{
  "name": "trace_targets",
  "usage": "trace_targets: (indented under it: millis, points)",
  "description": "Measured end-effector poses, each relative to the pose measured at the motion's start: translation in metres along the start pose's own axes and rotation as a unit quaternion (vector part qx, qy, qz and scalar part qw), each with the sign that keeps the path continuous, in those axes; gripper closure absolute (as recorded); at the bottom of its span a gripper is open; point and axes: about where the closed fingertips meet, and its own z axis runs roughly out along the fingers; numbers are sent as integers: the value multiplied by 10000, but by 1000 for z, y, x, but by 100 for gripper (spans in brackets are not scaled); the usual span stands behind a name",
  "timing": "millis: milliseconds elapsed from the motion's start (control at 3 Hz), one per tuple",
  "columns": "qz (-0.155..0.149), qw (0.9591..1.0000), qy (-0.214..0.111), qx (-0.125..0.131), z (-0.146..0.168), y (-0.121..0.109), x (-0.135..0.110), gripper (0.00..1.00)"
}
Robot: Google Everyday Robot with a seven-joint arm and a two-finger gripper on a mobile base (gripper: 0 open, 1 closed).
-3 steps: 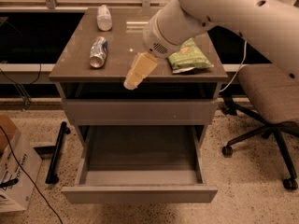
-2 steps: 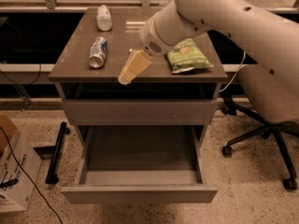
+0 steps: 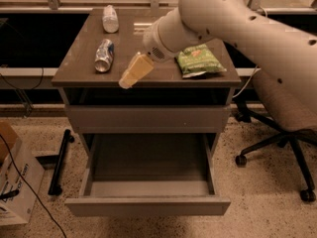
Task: Place redbull can into middle drawer
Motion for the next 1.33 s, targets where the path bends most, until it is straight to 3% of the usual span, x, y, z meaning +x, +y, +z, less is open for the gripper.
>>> trace_targets:
  millis: [667, 1000, 1333]
  points:
    - [534, 9968, -576, 133, 78, -23, -12, 0]
    - [811, 9941, -724, -52, 123, -32, -16, 0]
    - [917, 9924, -792, -189, 147, -39, -23, 0]
